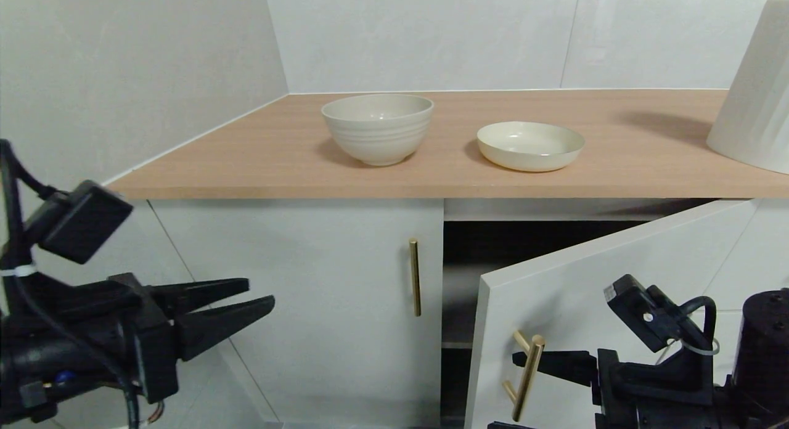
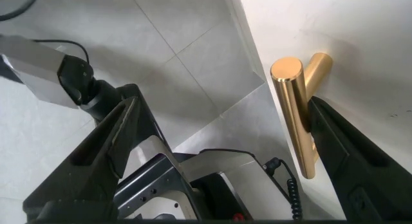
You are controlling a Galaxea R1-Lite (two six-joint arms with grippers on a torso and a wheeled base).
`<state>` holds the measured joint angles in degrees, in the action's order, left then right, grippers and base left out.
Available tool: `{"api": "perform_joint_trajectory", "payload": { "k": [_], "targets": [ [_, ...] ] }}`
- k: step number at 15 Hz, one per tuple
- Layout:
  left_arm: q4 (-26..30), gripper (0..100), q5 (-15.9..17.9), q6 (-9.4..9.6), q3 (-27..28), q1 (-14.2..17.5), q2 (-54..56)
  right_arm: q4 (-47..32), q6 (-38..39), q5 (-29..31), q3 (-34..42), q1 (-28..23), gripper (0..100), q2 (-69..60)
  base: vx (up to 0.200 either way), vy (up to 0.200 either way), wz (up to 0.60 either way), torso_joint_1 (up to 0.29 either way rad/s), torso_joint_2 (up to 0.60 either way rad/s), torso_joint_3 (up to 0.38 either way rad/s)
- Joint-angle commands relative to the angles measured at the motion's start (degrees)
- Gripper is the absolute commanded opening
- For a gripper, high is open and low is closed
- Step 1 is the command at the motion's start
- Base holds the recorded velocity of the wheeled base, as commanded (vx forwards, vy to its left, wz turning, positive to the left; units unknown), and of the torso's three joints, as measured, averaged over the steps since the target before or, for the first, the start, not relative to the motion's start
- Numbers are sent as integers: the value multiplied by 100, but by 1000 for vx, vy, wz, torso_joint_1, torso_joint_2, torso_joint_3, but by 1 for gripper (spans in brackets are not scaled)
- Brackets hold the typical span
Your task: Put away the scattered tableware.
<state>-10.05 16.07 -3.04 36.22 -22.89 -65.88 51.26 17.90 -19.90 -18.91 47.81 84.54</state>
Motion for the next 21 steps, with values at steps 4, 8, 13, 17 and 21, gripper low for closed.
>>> {"api": "perform_joint_trajectory", "payload": {
  "k": [4,8,13,17,21],
  "targets": [
    [-639,0,37,-338,8,-787,-1278,-2,-5,3,10,0,100,1,0,0,0,0,0,0],
    [-1632,0,476,-698,17,-1156,-2333,-2,-5,3,1,0,100,-96,0,0,0,0,0,0],
    [-2845,0,652,-1428,360,-1446,-3713,-2,-14,12,-8,0,100,-96,0,0,0,0,0,0],
    [-3873,0,740,-1736,386,-1727,-4258,-2,-14,12,1,0,100,-87,0,0,0,0,0,0],
    [-3847,0,678,-1779,615,-1991,-4363,-2,-32,30,-8,0,100,-96,0,0,0,0,0,0]
  ]
}}
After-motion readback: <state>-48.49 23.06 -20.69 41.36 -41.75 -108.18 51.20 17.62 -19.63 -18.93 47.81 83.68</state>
